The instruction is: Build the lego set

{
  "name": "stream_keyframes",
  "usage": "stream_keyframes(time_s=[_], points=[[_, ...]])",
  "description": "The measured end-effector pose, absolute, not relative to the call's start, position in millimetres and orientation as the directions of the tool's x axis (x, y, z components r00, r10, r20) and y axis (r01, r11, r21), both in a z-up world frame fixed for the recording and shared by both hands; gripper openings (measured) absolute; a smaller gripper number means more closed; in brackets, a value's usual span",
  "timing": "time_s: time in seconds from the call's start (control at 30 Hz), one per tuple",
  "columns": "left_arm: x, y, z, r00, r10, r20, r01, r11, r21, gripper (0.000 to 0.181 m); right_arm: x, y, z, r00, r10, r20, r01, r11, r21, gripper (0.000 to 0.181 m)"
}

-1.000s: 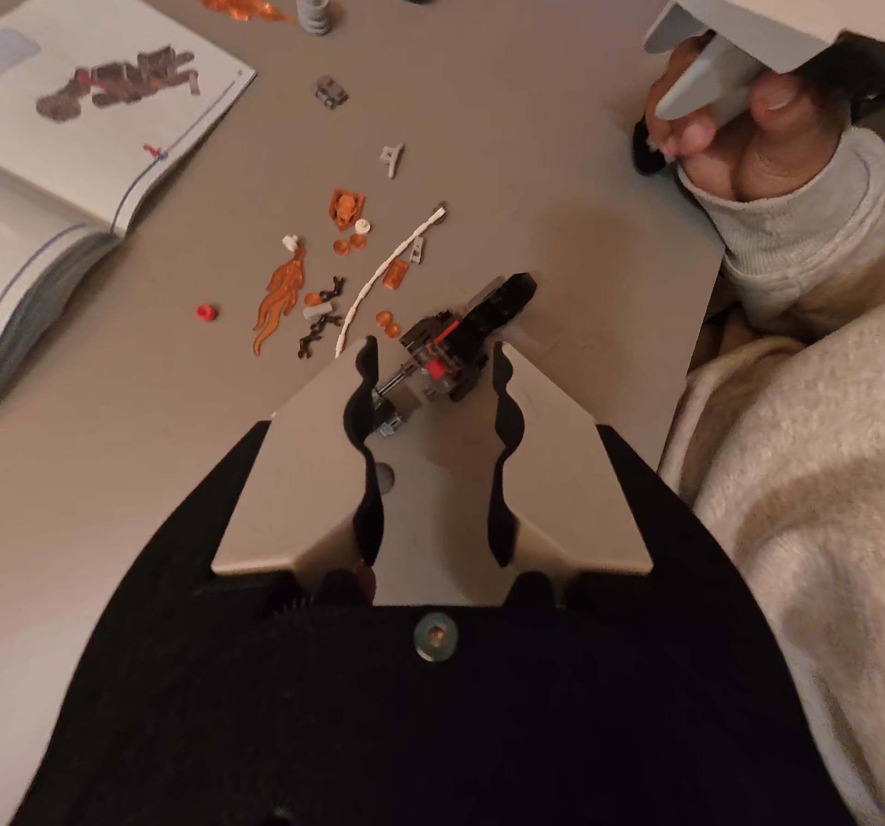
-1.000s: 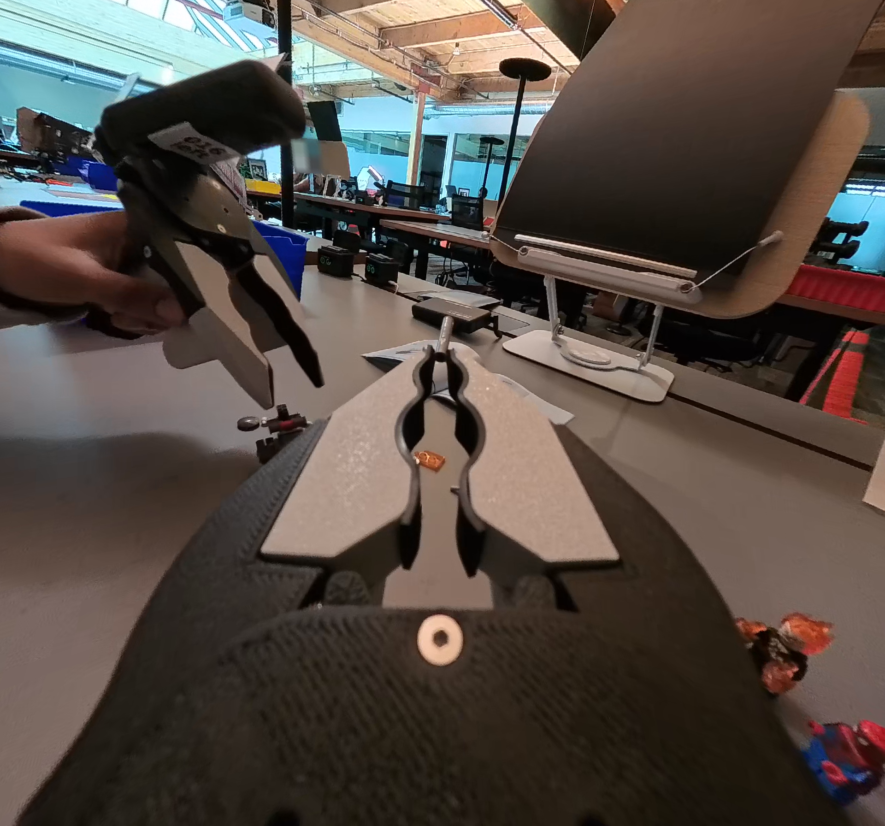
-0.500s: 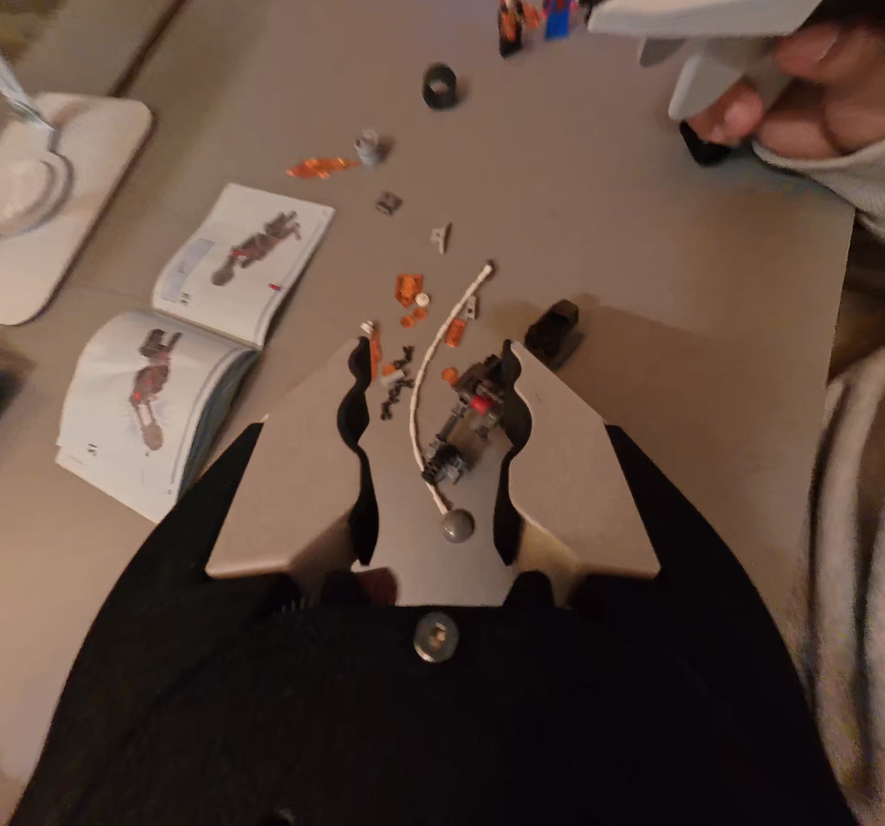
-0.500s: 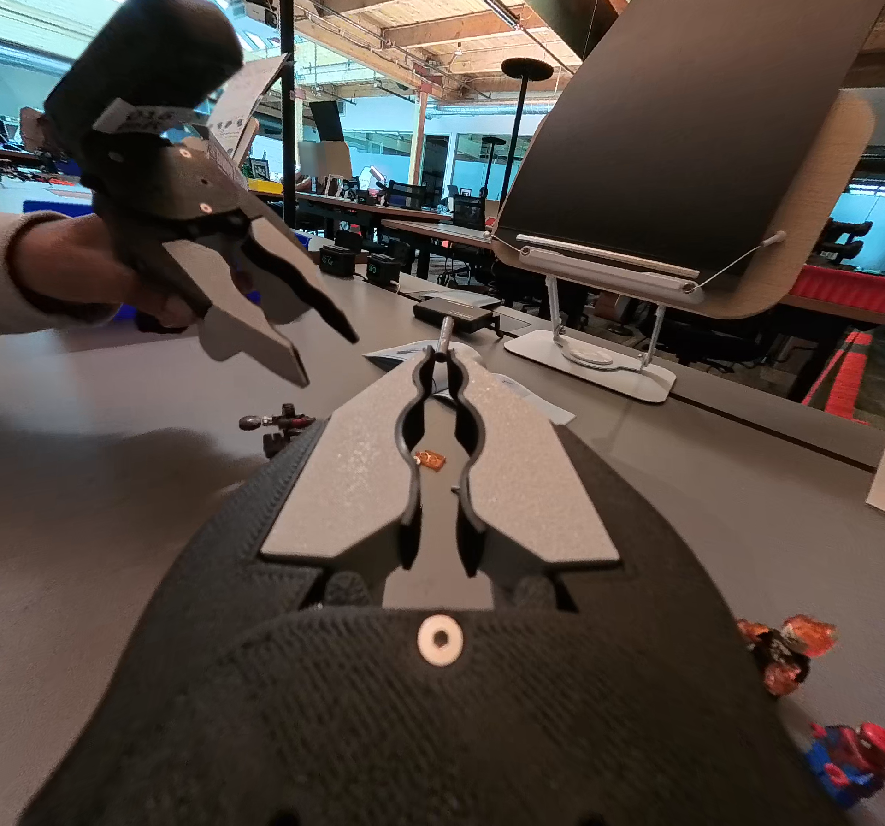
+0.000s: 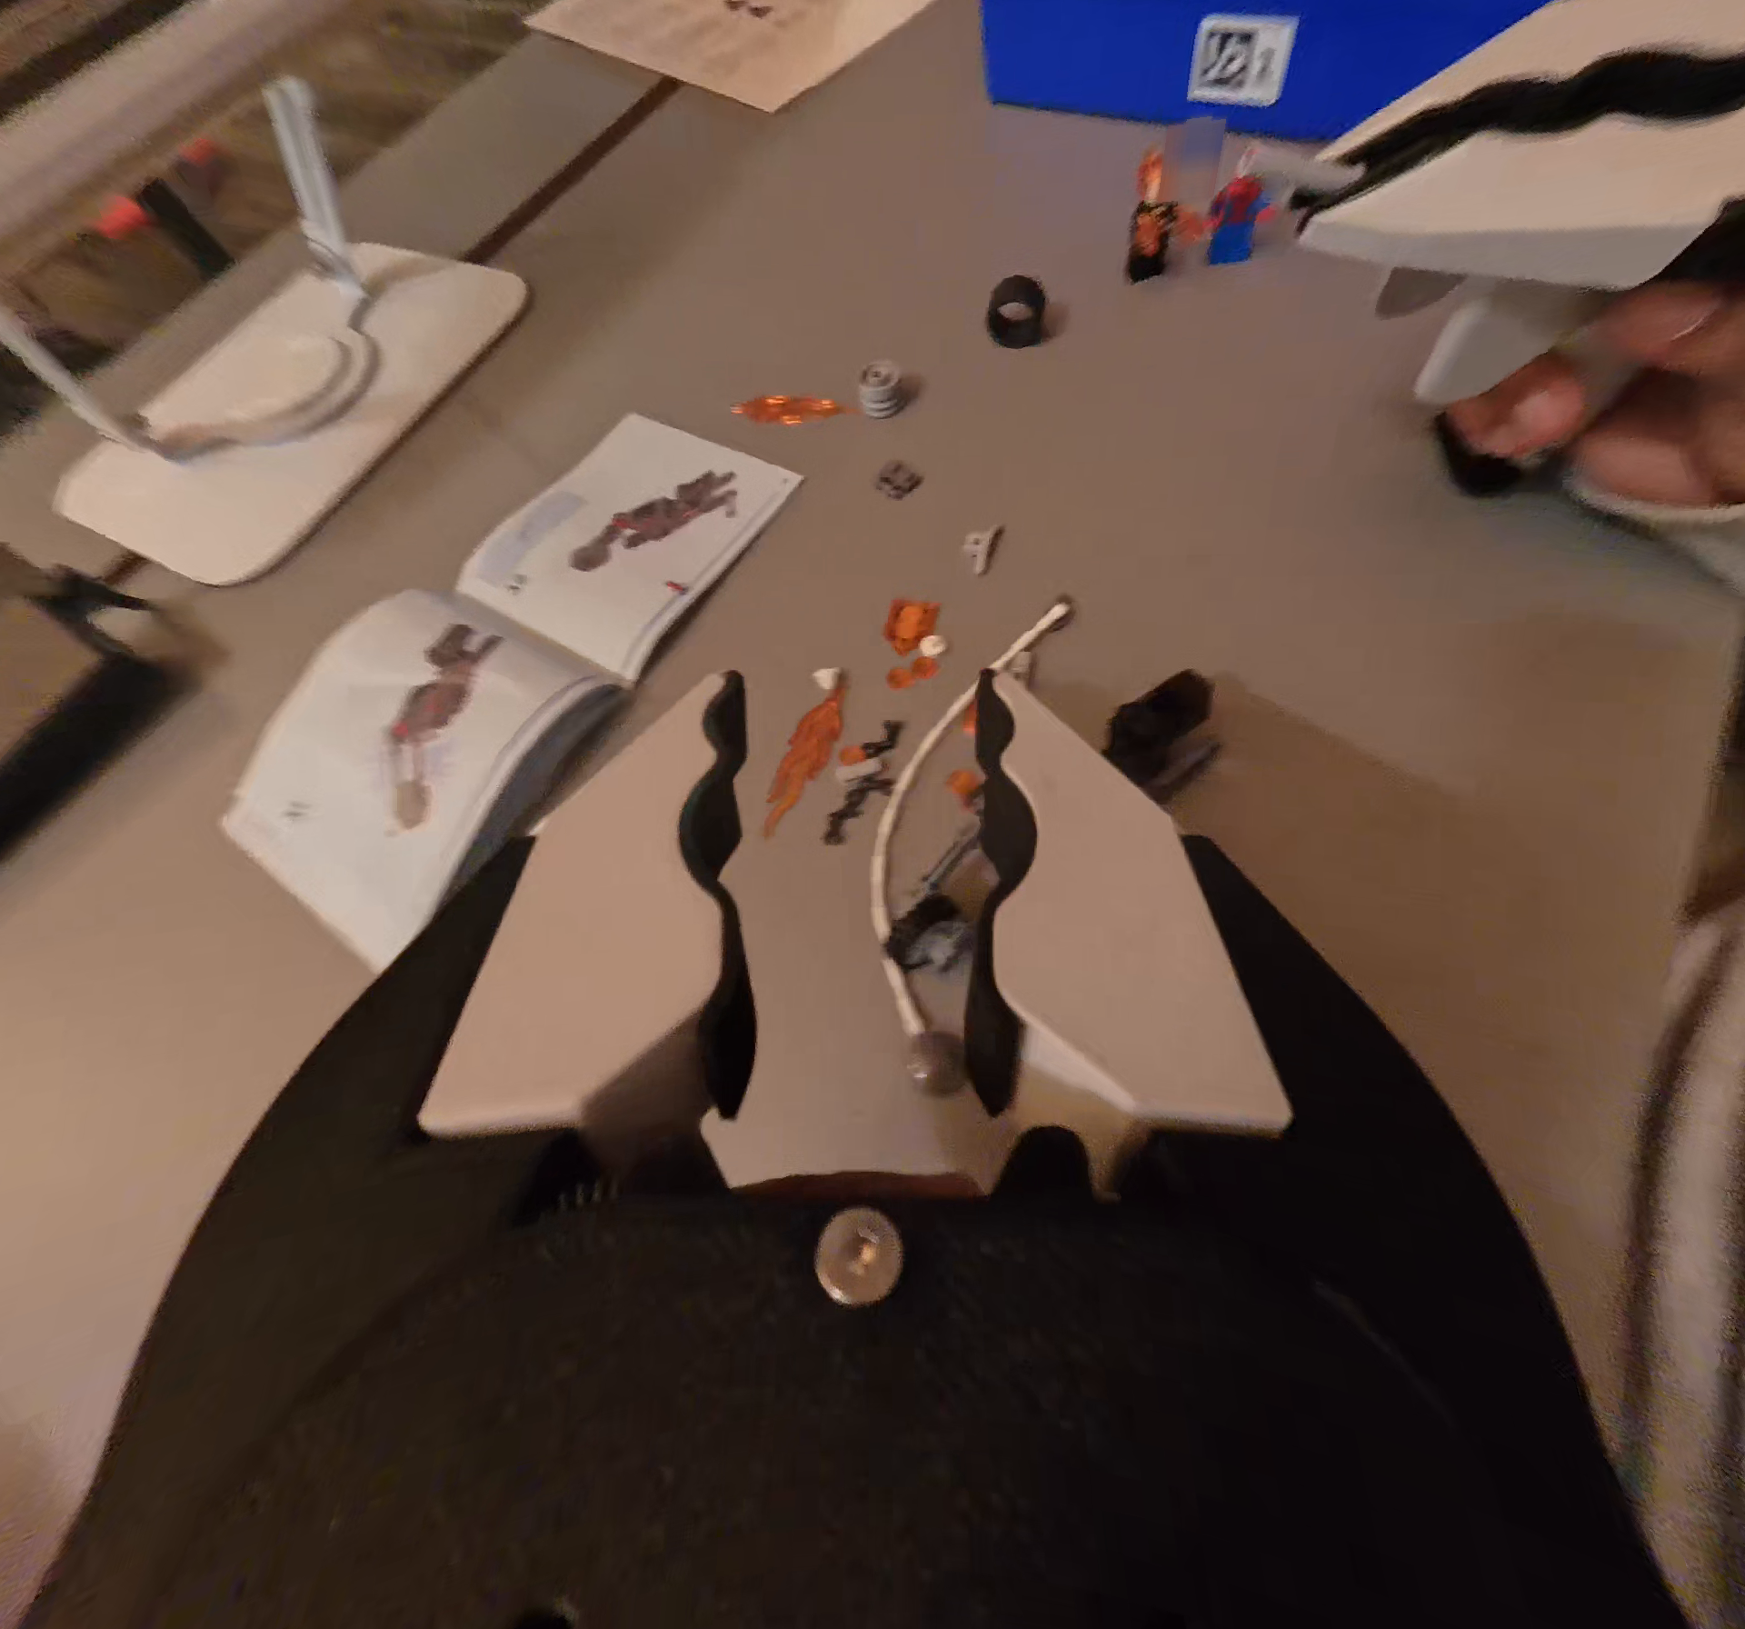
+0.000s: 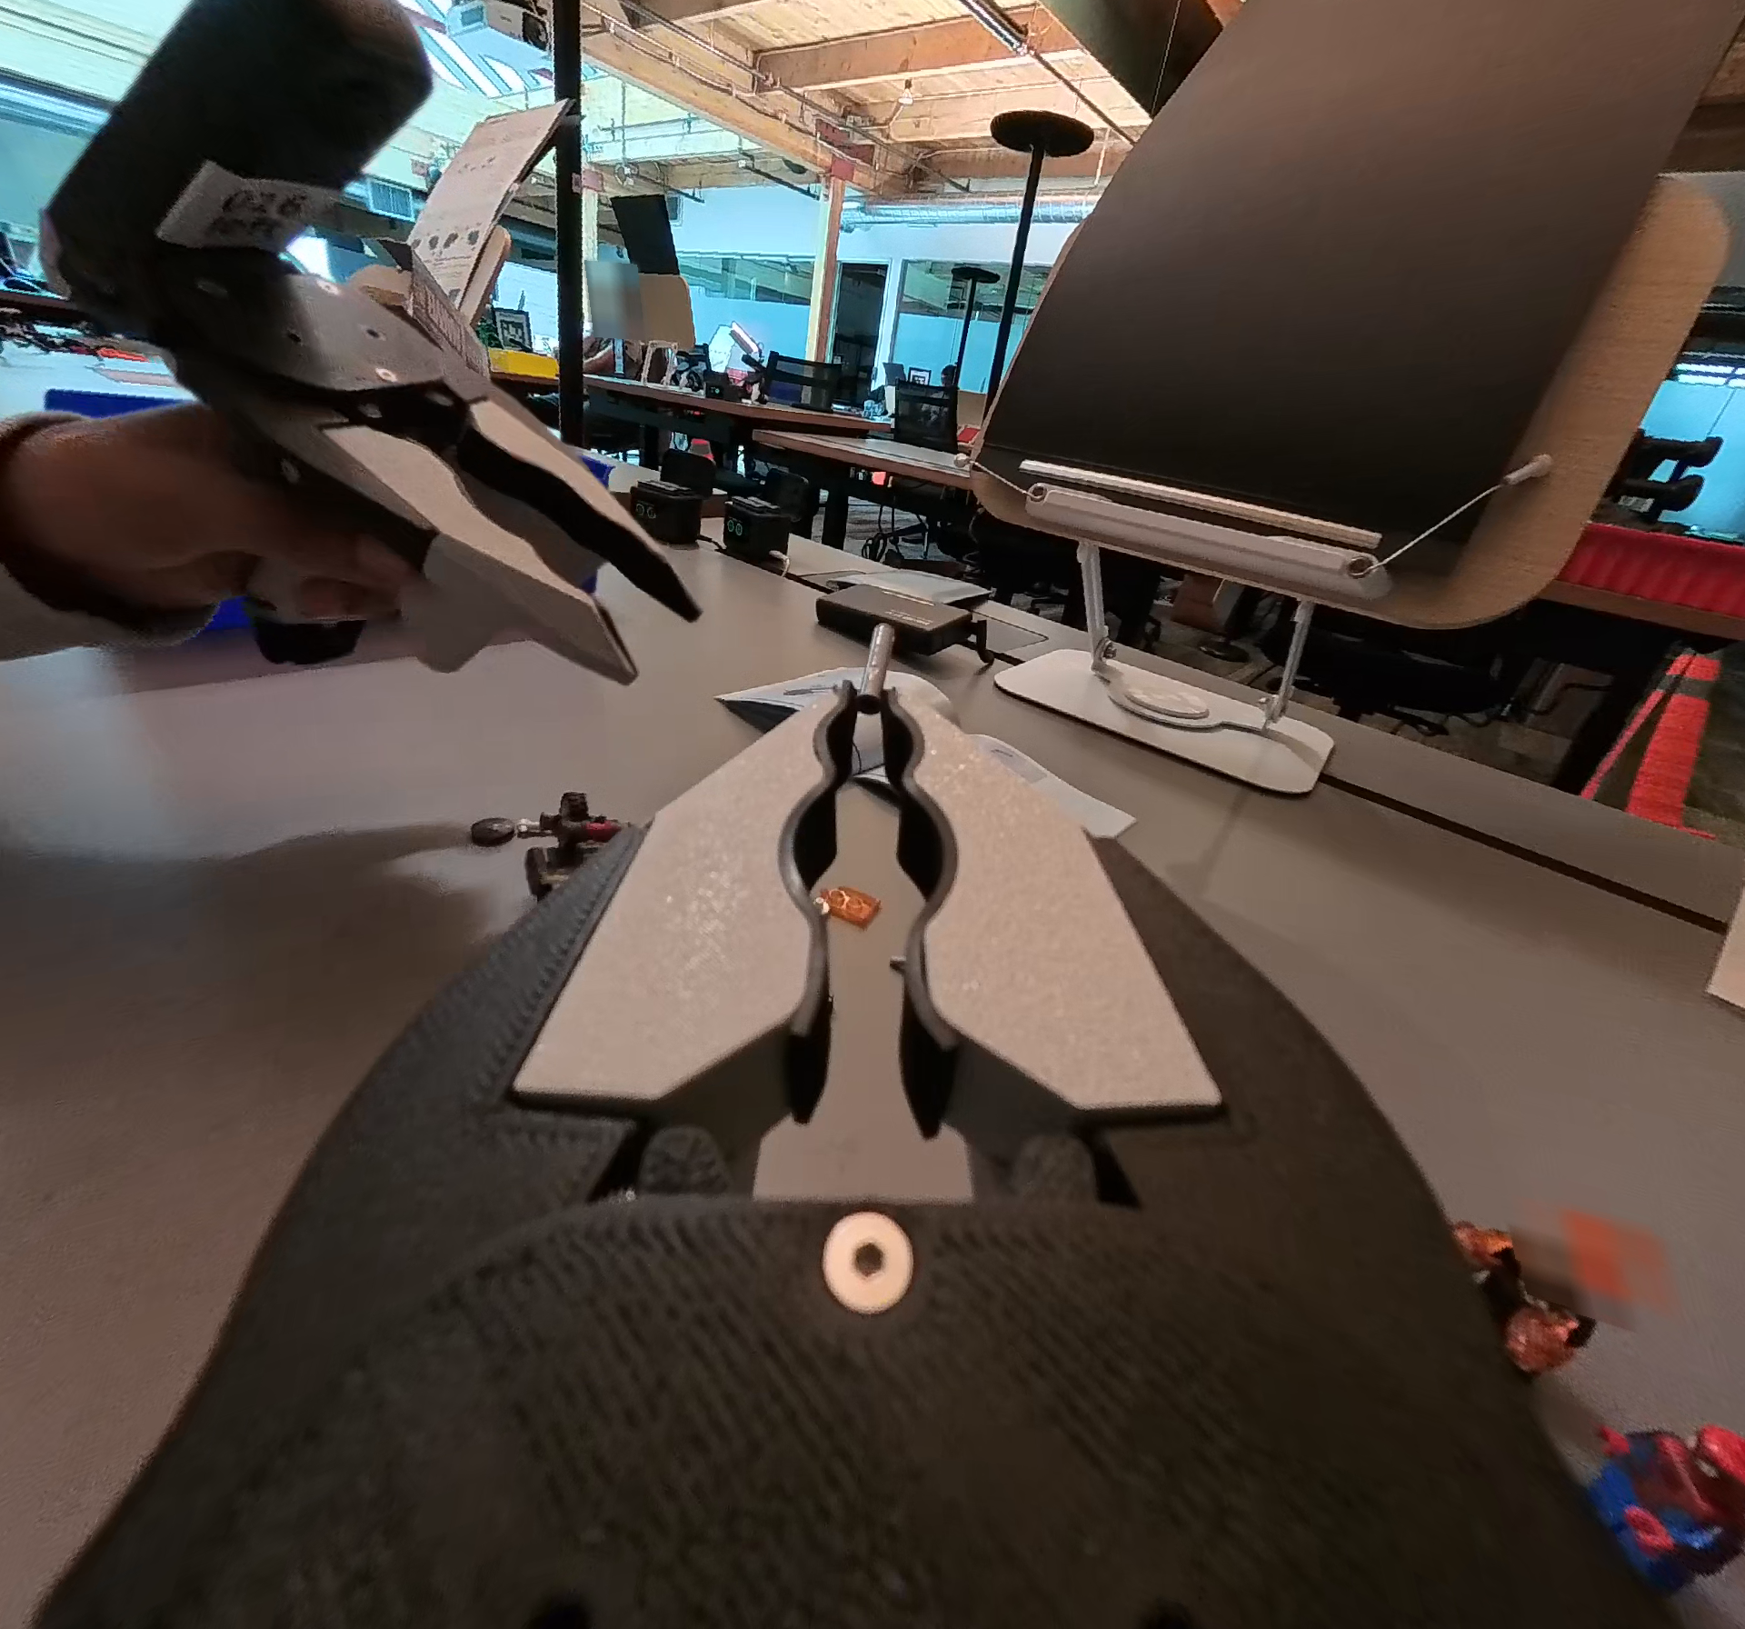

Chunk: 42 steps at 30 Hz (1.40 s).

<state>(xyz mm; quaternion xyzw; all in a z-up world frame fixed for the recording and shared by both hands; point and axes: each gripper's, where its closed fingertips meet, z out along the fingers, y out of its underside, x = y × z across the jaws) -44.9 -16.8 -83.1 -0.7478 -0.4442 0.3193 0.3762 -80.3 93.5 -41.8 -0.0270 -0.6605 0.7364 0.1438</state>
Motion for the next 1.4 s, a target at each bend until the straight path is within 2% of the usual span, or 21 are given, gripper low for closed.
stream_keyframes(time_s=[0.07, 0.1, 0.17, 0.27, 0.33, 0.37, 0.47, 0.6, 0.77, 1.03, 1.17, 1.27, 1.4], points=[[-44.1, -12.3, -81.5, 0.415, 0.909, -0.038, 0.444, -0.239, -0.864, 0.062, -80.2, 93.7, -41.7, -0.957, 0.248, 0.151, -0.177, -0.087, -0.980, 0.003], [-45.4, -14.9, -79.7, 0.409, 0.911, -0.049, 0.435, -0.242, -0.867, 0.072, -80.2, 93.8, -41.6, -0.957, 0.248, 0.151, -0.177, -0.087, -0.980, 0.003], [-50.0, -23.5, -74.1, 0.378, 0.896, -0.231, 0.365, -0.374, -0.852, 0.078, -80.3, 93.7, -41.7, -0.957, 0.249, 0.150, -0.177, -0.088, -0.980, 0.003], [-53.2, -24.7, -62.5, 0.269, 0.795, -0.543, 0.237, -0.601, -0.763, 0.082, -80.4, 93.6, -42.1, -0.956, 0.250, 0.151, -0.177, -0.086, -0.980, 0.003], [-51.6, -11.1, -56.5, 0.228, 0.739, -0.634, 0.121, -0.667, -0.735, 0.085, -80.5, 93.8, -42.5, -0.955, 0.253, 0.153, -0.179, -0.083, -0.980, 0.003], [-48.7, -0.2, -61.2, 0.270, 0.711, -0.649, 0.081, -0.688, -0.721, 0.085, -80.3, 94.2, -42.7, -0.954, 0.255, 0.155, -0.181, -0.082, -0.980, 0.003], [-40.1, 20.0, -94.5, 0.479, 0.705, -0.523, 0.184, -0.663, -0.726, 0.077, -79.6, 96.8, -43.1, -0.950, 0.268, 0.161, -0.189, -0.079, -0.979, 0.003], [-29.4, 30.1, -115.3, 0.622, 0.727, -0.291, 0.339, -0.585, -0.736, 0.085, -79.2, 102.2, -44.9, -0.944, 0.288, 0.159, -0.188, -0.076, -0.979, 0.003], [-22.0, 30.7, -136.0, 0.721, 0.603, -0.342, 0.316, -0.725, -0.613, 0.098, -81.9, 113.4, -44.4, -0.945, 0.310, 0.104, -0.143, -0.107, -0.984, 0.003], [-34.6, 34.6, -159.9, 0.838, 0.476, -0.268, 0.276, -0.792, -0.544, 0.090, -81.9, 123.6, -41.9, -0.948, 0.314, 0.058, -0.111, -0.154, -0.982, 0.002], [-27.9, 37.5, -169.4, 0.891, 0.437, -0.125, 0.304, -0.778, -0.550, 0.074, -81.7, 122.2, -42.7, -0.948, 0.313, 0.062, -0.113, -0.147, -0.983, 0.003], [-25.7, 40.8, -171.9, 0.904, 0.417, -0.098, 0.294, -0.770, -0.566, 0.041, -82.3, 122.2, -42.5, -0.949, 0.311, 0.056, -0.108, -0.152, -0.983, 0.003], [-31.7, 42.8, -171.5, 0.876, 0.471, -0.102, 0.325, -0.734, -0.596, 0.041, -82.6, 121.6, -42.3, -0.950, 0.308, 0.052, -0.104, -0.154, -0.983, 0.003]])
